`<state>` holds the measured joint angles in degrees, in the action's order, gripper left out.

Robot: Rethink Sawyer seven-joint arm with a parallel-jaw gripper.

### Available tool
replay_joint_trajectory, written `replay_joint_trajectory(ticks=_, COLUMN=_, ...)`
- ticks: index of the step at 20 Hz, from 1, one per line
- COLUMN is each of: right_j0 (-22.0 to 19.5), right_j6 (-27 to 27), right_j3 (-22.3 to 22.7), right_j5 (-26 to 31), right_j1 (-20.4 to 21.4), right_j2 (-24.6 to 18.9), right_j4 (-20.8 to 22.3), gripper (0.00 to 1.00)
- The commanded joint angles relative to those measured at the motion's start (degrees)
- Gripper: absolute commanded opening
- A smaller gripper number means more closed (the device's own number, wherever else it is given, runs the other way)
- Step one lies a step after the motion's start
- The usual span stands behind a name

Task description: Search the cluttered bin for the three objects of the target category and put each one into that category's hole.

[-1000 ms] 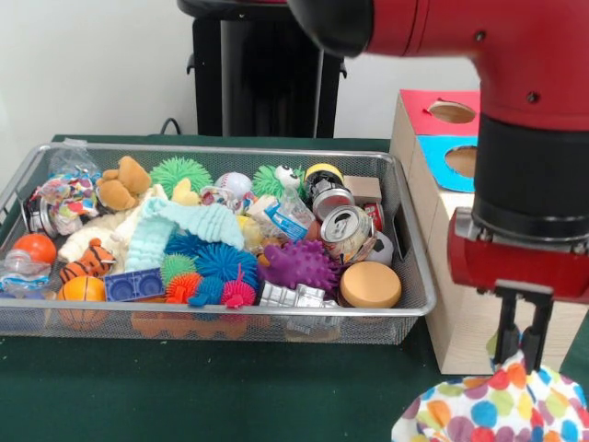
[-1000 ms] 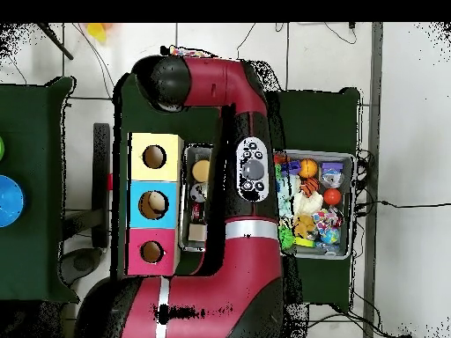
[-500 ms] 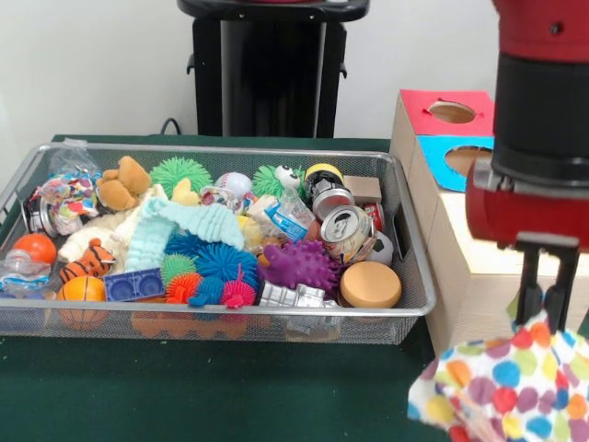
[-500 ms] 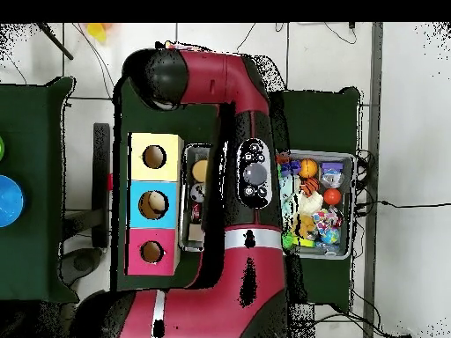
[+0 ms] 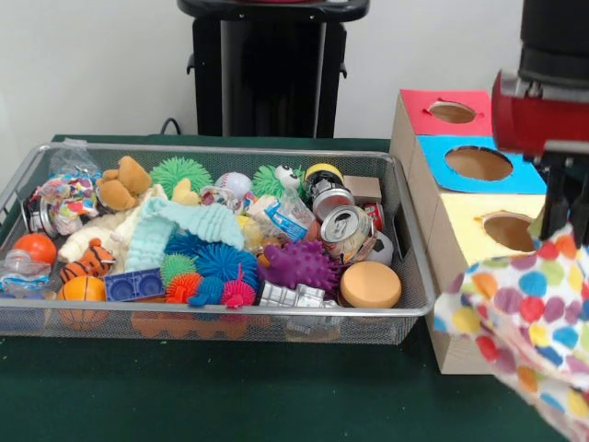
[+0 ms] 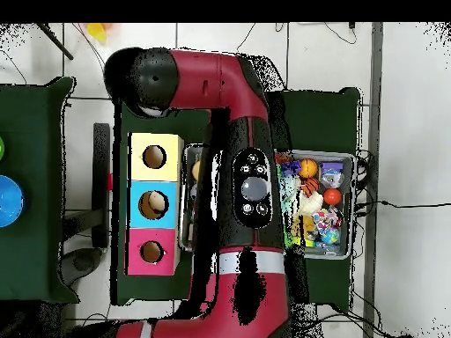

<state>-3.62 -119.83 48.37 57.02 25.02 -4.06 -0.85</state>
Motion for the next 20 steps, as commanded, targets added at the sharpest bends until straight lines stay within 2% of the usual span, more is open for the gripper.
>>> replay_joint_trajectory(ticks=1, right_j0=-0.49, right_j6=-1.46, right_j3=13.49, right_j5=6.31, right_j1=5.45, right_j2=-1.3, right_j4=-1.36, gripper=0.0)
replay_joint_trajectory(ticks=11, right_j0=-0.18, right_j6=-2.96, right_j3=20.33, right_j5=2.8, right_j1=8.21, right_j2=-0.51, right_j4=-1.5, gripper=0.0)
replay_joint_trajectory(ticks=15, right_j0=-0.64, right_j6=-2.59, right_j3=24.31, right_j5=-2.29, right_j1=8.39, right_j2=-0.72, right_j4=-0.69, gripper=0.0)
replay_joint_trajectory(ticks=20, right_j0=-1.05, right_j6=-2.38, right_j3=27.08, right_j5=-6.27, right_j1=8.2, right_j2=-1.15, right_j4=-0.03, gripper=0.0)
